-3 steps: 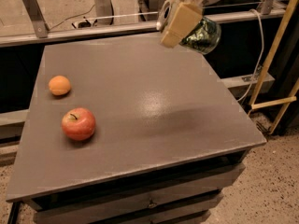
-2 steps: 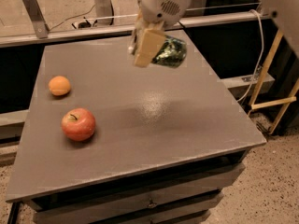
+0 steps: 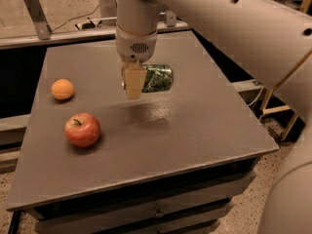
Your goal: Knock green can over
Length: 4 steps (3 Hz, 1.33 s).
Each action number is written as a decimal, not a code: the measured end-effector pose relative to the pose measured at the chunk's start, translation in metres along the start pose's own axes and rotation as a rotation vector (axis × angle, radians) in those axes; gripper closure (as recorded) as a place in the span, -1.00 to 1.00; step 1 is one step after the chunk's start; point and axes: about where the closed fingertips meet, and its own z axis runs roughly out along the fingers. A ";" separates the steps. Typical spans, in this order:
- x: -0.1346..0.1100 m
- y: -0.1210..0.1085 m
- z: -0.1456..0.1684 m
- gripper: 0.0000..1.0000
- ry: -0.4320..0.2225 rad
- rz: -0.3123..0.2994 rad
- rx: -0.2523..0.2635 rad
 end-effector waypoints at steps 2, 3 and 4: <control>0.040 0.001 0.042 -0.45 0.066 0.058 -0.018; 0.039 0.000 0.041 -0.90 0.063 0.058 -0.011; 0.038 -0.001 0.042 -1.00 0.061 0.057 -0.007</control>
Offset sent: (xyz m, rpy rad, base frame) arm 0.0016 -0.0494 -0.0647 -0.0226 0.0738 -0.0959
